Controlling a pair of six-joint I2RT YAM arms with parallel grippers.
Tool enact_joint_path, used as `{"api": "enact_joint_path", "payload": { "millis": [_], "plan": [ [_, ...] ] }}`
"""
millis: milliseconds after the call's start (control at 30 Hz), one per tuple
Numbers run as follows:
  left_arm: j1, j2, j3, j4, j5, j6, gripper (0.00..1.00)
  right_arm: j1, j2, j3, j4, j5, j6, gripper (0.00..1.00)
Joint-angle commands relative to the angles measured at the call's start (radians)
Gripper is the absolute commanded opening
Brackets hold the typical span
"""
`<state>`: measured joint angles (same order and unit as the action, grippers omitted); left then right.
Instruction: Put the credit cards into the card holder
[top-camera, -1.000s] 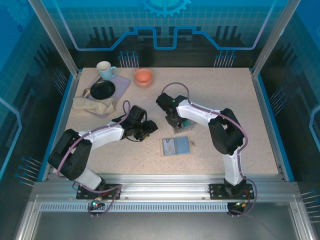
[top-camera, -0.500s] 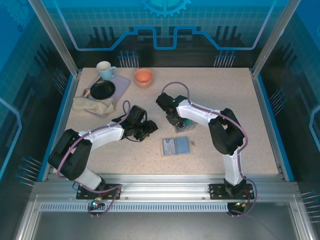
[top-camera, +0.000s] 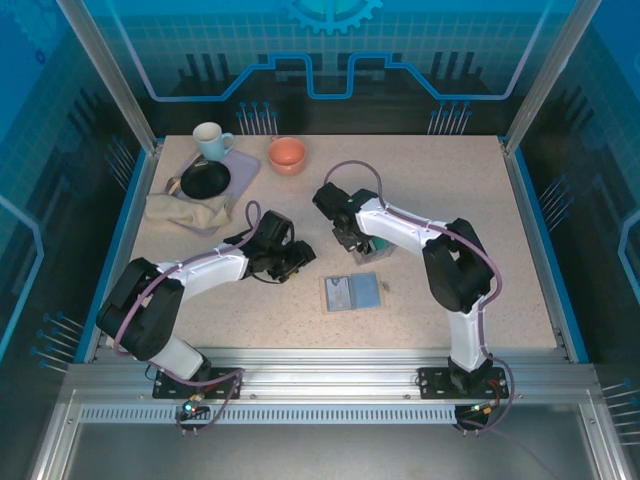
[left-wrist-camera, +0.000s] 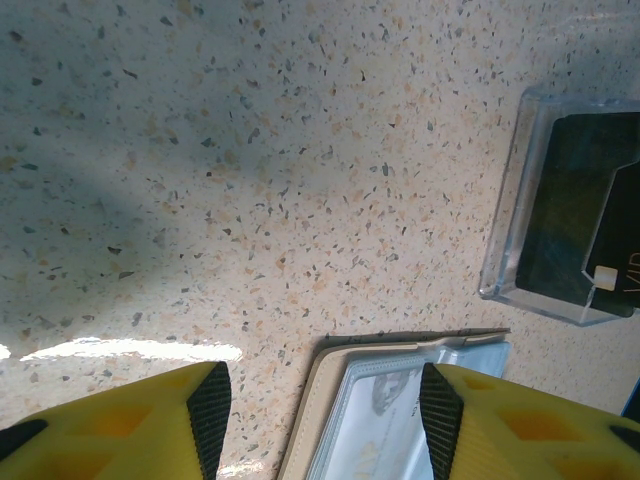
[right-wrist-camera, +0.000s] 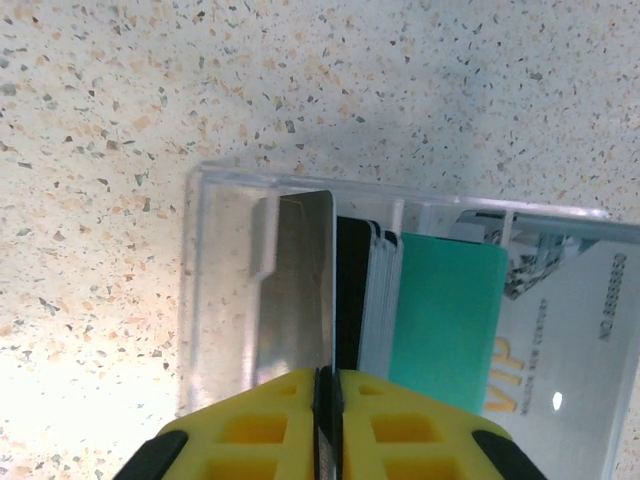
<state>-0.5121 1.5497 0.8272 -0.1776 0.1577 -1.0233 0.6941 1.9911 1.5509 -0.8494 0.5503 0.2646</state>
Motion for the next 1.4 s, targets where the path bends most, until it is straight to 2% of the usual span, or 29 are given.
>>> {"api": "enact_joint_path", "payload": {
  "millis": [0, 100, 267, 400, 467, 533, 633, 833, 1033, 1233, 1367],
  "plan": [
    [0.007, -0.002, 0.003, -0.015, 0.014, -0.012, 0.56, 0.004, -0.053, -0.011, -0.031, 0.01, 0.01, 0.12],
    [0.008, -0.002, 0.003, -0.014, 0.013, -0.013, 0.56, 0.004, -0.077, -0.015, -0.033, -0.013, 0.017, 0.11],
    [0.007, -0.009, 0.001, -0.013, 0.019, -0.008, 0.56, -0.009, -0.137, -0.036, -0.027, -0.075, 0.043, 0.03],
    [0.009, -0.02, -0.001, -0.013, 0.019, -0.005, 0.56, -0.033, -0.204, -0.073, 0.002, -0.138, 0.054, 0.03],
    [0.008, -0.022, -0.004, -0.007, 0.021, -0.008, 0.56, -0.05, -0.202, -0.087, 0.011, -0.148, 0.052, 0.1],
    [0.008, -0.02, -0.006, 0.007, 0.034, -0.007, 0.56, -0.061, -0.174, -0.076, -0.003, -0.144, 0.041, 0.22],
    [0.008, -0.004, 0.004, 0.028, 0.059, -0.006, 0.57, -0.069, -0.118, -0.063, -0.002, -0.115, 0.014, 0.35],
    [0.007, 0.023, 0.03, 0.028, 0.076, -0.004, 0.57, -0.108, -0.035, -0.038, 0.006, -0.136, 0.002, 0.38],
    [0.007, 0.039, 0.026, 0.029, 0.085, -0.004, 0.57, -0.114, 0.004, -0.051, 0.016, -0.174, 0.019, 0.33],
    [0.006, 0.039, 0.02, 0.028, 0.083, -0.005, 0.57, -0.11, -0.012, -0.086, 0.041, -0.273, 0.063, 0.19],
    [0.006, 0.039, 0.021, 0.026, 0.081, -0.004, 0.57, -0.091, -0.029, -0.09, 0.042, -0.338, 0.104, 0.18]
  ]
}}
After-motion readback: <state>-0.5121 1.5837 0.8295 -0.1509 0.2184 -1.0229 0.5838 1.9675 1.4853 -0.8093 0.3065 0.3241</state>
